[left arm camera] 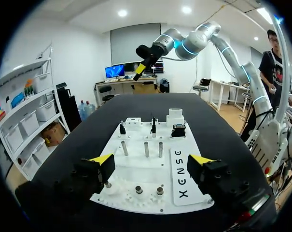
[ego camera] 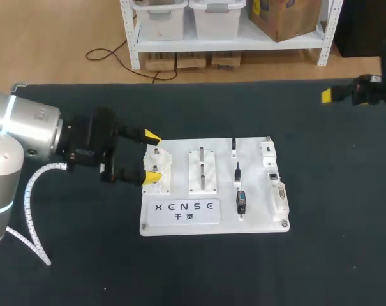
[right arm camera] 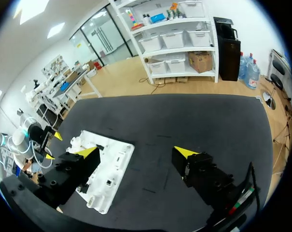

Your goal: Insert the Ethernet cable into its matching sockets.

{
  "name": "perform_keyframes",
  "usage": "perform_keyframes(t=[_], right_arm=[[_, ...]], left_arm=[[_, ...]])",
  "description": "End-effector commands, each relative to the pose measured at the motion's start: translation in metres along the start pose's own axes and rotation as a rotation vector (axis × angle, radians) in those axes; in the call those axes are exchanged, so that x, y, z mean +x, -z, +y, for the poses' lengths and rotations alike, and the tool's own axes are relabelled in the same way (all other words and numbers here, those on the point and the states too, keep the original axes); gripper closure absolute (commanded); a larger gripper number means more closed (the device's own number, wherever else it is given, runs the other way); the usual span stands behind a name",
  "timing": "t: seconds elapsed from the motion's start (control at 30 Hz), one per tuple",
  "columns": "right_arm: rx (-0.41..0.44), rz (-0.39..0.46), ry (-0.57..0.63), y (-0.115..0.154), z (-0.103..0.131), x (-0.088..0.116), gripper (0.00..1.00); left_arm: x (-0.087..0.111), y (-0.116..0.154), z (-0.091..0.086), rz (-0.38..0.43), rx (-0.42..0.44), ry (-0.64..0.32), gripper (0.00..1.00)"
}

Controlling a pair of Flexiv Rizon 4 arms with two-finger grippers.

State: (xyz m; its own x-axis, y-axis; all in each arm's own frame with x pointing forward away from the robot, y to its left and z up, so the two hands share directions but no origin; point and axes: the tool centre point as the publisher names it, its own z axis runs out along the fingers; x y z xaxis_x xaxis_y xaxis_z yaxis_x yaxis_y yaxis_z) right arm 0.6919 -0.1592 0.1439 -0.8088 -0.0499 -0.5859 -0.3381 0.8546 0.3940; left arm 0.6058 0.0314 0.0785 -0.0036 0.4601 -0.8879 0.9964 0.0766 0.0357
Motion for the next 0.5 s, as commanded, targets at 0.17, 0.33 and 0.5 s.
perform_keyframes(t=[0.17,0.33,0.5], right_arm=[[0.146,0.162,-0.026,-0.01,0.072,-0.005,0.0],[0.216,0.229,-0.045,-0.023,0.101,0.012,0.0],[0.266,0.323,-0.041,-0.041,0.122,0.036,0.0]], left_arm=[[0.001,0.0,-0.001,-0.004,-0.003,-0.002,0.0],[0.001,0.0,-0.001,-0.004,-0.003,-0.002,0.0],[0.001,0.0,-0.001,-0.004,-0.003,-0.002,0.0]])
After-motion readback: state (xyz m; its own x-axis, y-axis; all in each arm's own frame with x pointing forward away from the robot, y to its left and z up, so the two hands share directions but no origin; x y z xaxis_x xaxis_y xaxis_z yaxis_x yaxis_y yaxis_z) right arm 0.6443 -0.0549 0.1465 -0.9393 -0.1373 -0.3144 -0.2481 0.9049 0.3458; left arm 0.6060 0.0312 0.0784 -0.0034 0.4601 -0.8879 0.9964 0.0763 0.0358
